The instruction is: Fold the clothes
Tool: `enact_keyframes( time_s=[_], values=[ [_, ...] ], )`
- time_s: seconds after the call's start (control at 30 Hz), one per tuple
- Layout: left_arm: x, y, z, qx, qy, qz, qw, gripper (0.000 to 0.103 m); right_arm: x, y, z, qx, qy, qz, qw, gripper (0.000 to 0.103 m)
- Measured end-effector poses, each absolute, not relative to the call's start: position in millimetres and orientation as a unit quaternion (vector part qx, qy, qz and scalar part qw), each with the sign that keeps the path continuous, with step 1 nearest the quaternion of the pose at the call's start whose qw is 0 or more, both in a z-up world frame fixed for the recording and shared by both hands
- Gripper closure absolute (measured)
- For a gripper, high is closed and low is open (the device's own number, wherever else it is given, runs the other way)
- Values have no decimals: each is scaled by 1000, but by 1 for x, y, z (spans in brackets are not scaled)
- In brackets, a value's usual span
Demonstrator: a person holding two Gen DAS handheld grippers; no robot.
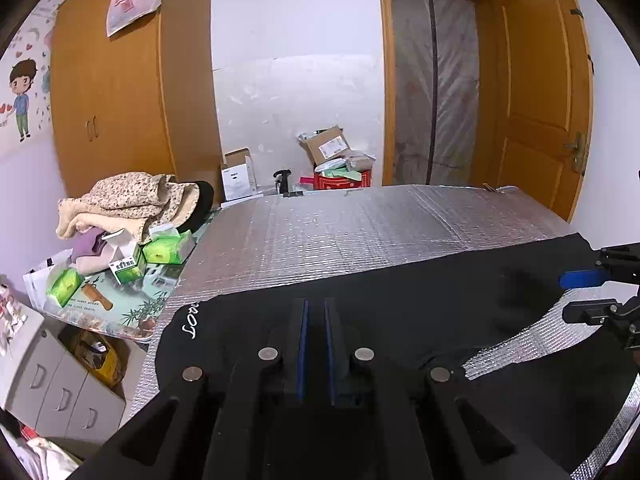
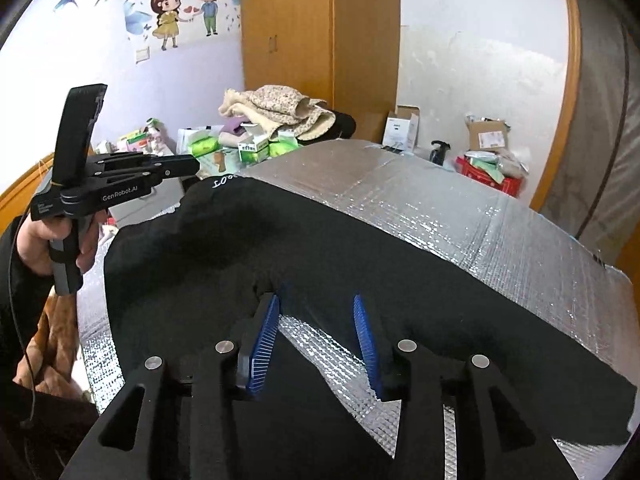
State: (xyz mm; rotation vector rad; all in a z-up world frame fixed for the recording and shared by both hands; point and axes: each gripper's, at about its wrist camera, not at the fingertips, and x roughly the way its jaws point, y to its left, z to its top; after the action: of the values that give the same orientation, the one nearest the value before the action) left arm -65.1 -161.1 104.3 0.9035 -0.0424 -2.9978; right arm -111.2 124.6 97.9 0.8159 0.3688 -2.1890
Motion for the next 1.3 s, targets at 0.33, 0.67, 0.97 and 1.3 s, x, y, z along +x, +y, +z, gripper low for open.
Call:
enact_keyframes(
  time_s=[0.33, 0.67, 0.97, 1.3],
  values=[
    [-73, -156, 106, 301, -32, -953, 20, 96, -106, 127, 100, 313, 142, -857, 384, 62],
    [-90, -180, 91, 337, -40, -940, 45, 96, -129, 125, 93, 322, 151, -852, 384, 62],
    [-110, -215, 70, 365, -40, -928, 61, 92, -163, 113, 81, 336, 167, -843, 385, 61],
    [-139, -271, 49, 390, -15, -917, 87, 84, -213, 97, 56, 355, 189, -831, 384, 61]
  ],
)
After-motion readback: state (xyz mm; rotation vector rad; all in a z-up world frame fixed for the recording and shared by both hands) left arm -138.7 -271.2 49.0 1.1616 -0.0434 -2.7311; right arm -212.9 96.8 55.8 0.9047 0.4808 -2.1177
